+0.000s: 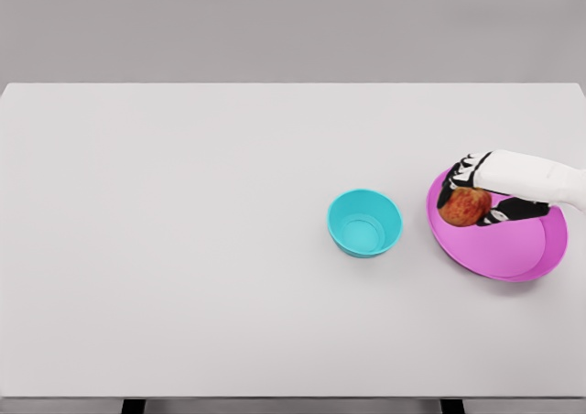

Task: Put the apple from the pink plate into the blue bowl with your right arm

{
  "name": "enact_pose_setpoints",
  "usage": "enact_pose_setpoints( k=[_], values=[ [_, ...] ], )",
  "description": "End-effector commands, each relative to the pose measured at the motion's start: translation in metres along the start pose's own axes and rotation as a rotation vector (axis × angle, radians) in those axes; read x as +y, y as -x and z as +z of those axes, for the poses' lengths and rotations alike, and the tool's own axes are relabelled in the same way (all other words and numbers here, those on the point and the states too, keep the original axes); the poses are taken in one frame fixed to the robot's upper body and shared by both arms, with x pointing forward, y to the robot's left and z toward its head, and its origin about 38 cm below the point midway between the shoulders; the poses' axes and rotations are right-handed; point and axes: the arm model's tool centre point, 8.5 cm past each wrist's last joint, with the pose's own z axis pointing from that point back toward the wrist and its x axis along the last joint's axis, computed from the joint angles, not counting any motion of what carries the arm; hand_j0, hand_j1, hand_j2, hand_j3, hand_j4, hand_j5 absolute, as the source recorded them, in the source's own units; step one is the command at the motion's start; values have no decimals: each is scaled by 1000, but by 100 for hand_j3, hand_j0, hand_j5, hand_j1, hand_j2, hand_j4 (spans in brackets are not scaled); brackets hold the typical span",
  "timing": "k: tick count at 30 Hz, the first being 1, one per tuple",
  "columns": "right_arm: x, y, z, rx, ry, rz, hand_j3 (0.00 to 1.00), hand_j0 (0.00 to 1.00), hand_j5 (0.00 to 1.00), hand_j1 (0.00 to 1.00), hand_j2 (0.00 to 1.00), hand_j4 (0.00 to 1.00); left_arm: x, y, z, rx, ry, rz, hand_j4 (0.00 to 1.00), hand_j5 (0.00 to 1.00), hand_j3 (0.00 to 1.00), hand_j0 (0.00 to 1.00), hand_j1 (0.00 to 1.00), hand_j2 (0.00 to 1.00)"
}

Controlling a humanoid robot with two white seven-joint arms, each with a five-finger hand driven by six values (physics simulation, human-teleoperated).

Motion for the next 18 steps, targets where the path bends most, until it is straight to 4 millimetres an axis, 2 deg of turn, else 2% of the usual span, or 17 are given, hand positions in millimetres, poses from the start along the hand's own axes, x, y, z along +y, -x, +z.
enact_pose_setpoints(
  k=[1, 7, 18],
  values=[
    [-1, -3, -3, -11, 9, -4, 57, 57, 57, 57, 57, 57, 0, 0, 0, 0, 0, 0, 100, 100, 100, 100, 100, 100],
    [-3, -11, -8, -38, 17, 9, 57, 57, 57, 57, 57, 57, 0, 0, 0, 0, 0, 0, 100, 100, 100, 100, 100, 100],
    [-3, -14, -16, -58, 28, 5, 57, 57, 57, 57, 57, 57, 0, 0, 0, -1, 0, 0, 100, 100, 100, 100, 100, 100]
  ],
)
